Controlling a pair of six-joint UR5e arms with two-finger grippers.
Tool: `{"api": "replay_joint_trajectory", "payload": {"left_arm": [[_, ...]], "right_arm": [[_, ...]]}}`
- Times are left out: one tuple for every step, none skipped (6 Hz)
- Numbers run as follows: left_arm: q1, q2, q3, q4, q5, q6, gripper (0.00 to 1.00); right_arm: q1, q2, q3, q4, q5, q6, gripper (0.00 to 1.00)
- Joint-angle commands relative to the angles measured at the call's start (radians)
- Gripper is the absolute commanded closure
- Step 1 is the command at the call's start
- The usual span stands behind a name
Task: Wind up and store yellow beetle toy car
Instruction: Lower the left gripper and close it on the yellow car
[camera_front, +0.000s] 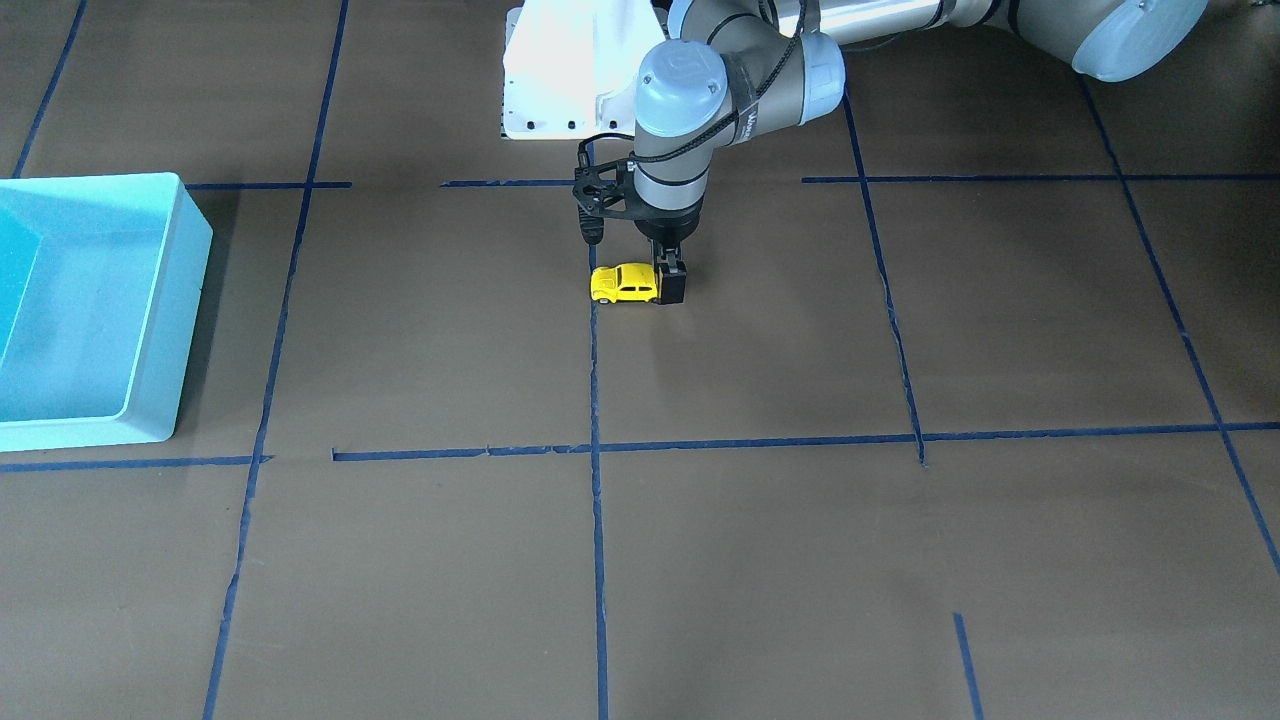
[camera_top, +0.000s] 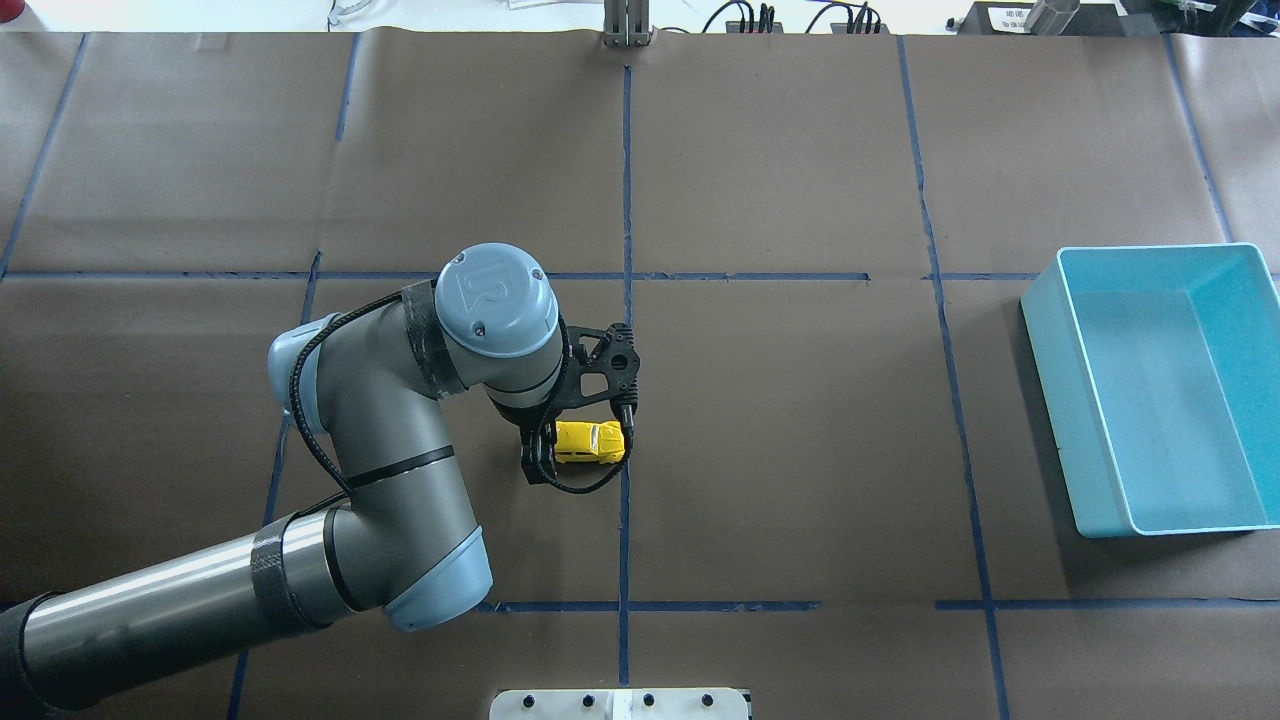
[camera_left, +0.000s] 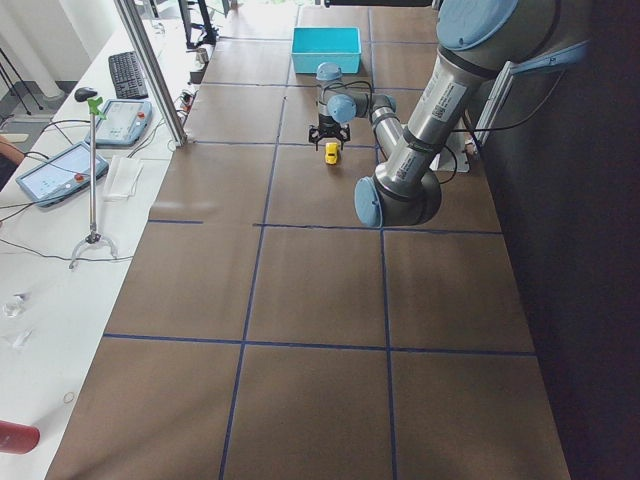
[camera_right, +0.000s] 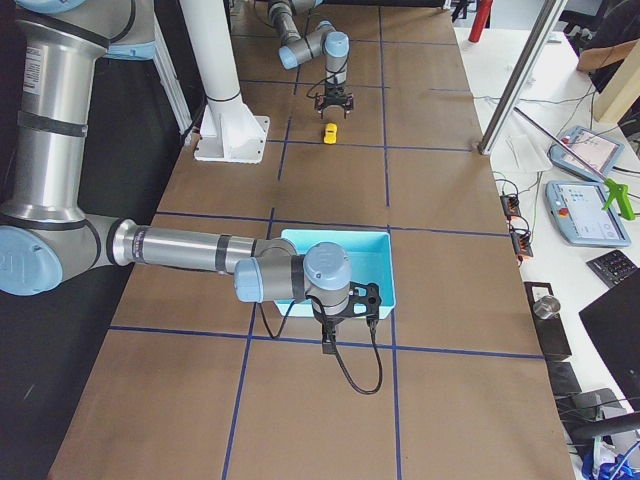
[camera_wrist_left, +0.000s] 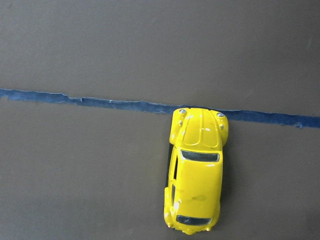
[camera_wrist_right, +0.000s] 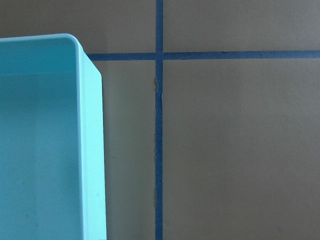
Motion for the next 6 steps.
{"api": "replay_joint_trajectory", "payload": {"left_arm": [[0.004, -0.005, 0.035, -0.043, 0.000, -0.021, 0.00], [0.004, -0.020, 0.058, -0.045, 0.000, -0.022, 0.00], [0.008, -0.034, 0.090, -0.066, 0.000, -0.022, 0.00], [0.013, -0.037, 0.098, -0.083, 0.000, -0.028, 0.00], [0.031, -0.039, 0.107, -0.085, 0.000, -0.042, 0.00], [0.036, -0.040, 0.108, -0.085, 0.000, -0.051, 0.02]], "right_arm": [[0.000, 0.000, 0.001, 0.000, 0.000, 0.000, 0.00], [-0.001, 0.000, 0.000, 0.000, 0.000, 0.000, 0.00], [0.000, 0.000, 0.001, -0.002, 0.000, 0.000, 0.00], [0.000, 0.000, 0.000, 0.000, 0.000, 0.000, 0.00], [0.000, -0.002, 0.001, -0.002, 0.000, 0.000, 0.00], [0.000, -0.002, 0.000, -0.002, 0.000, 0.000, 0.00]]}}
